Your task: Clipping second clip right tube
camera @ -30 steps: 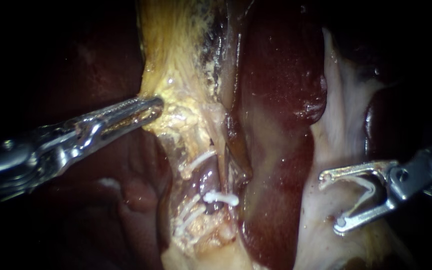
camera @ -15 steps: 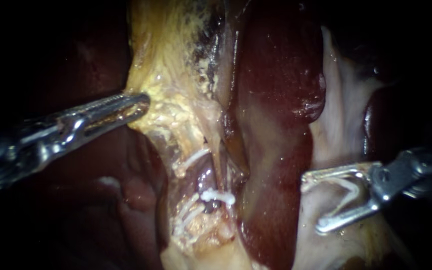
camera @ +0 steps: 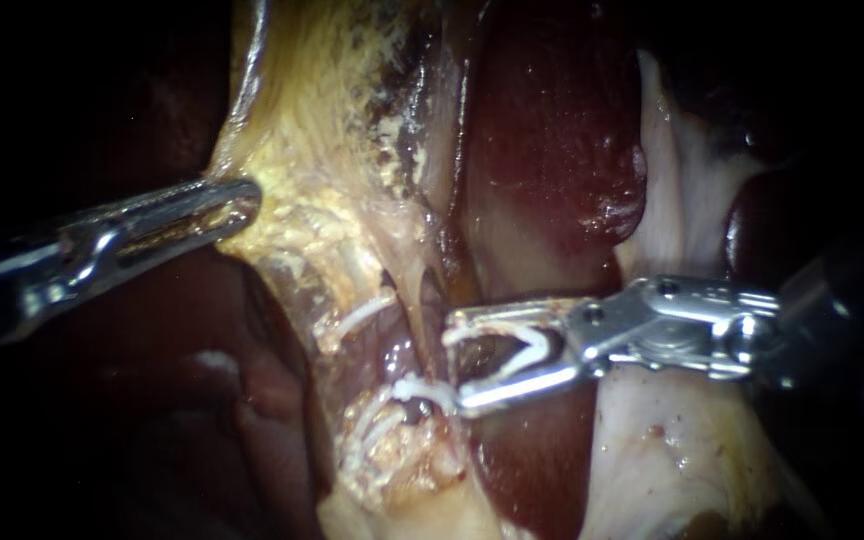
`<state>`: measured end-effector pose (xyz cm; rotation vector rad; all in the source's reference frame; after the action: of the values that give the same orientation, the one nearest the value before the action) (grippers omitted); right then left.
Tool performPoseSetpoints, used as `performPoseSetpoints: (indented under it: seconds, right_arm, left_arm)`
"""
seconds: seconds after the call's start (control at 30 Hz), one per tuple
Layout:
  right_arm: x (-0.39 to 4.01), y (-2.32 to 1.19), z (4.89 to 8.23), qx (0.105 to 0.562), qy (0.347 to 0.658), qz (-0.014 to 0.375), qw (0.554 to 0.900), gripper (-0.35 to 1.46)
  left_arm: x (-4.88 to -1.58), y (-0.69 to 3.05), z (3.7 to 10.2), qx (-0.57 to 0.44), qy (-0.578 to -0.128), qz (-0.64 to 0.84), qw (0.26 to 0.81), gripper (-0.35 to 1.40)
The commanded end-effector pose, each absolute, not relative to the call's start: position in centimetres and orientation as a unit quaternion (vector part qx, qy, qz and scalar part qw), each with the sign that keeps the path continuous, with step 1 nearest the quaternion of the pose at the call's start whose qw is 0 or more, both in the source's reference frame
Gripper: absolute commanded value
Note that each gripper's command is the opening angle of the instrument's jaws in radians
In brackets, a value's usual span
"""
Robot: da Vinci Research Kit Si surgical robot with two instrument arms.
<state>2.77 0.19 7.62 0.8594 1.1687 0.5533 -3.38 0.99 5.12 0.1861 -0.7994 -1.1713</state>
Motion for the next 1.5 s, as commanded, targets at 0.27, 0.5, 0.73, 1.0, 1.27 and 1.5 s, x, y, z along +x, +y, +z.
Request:
performPoseSetpoints:
  seconds: [0.27, 0.5, 0.73, 1.0, 1.27, 1.5]
  right_arm:
    - [2.78, 0.25, 7.87, 0.382, 0.505, 0.276, 0.723, 0.53]
    - [2.71, 0.28, 7.87, 0.383, 0.496, 0.281, 0.727, 0.53]
    - [2.8, 0.27, 7.92, 0.381, 0.495, 0.283, 0.728, 0.53]
    - [2.99, 0.24, 7.95, 0.383, 0.492, 0.279, 0.73, 0.51]
    - [3.13, 0.16, 7.99, 0.385, 0.487, 0.274, 0.735, 0.45]
    - [3.04, 0.17, 7.98, 0.381, 0.47, 0.285, 0.744, -0.34]
  left_arm:
    - [-3.39, 0.97, 5.06, 0.084, -0.368, -0.538, 0.753, -0.35]
    - [-3.4, 0.96, 5.01, 0.084, -0.368, -0.539, 0.753, -0.35]
    - [-3.41, 0.94, 4.97, 0.083, -0.367, -0.54, 0.753, -0.35]
    - [-3.42, 0.94, 4.96, 0.082, -0.369, -0.54, 0.752, -0.35]
    - [-3.44, 0.92, 4.97, 0.08, -0.368, -0.541, 0.752, -0.35]
    - [-3.44, 0.92, 4.96, 0.08, -0.368, -0.541, 0.752, -0.35]
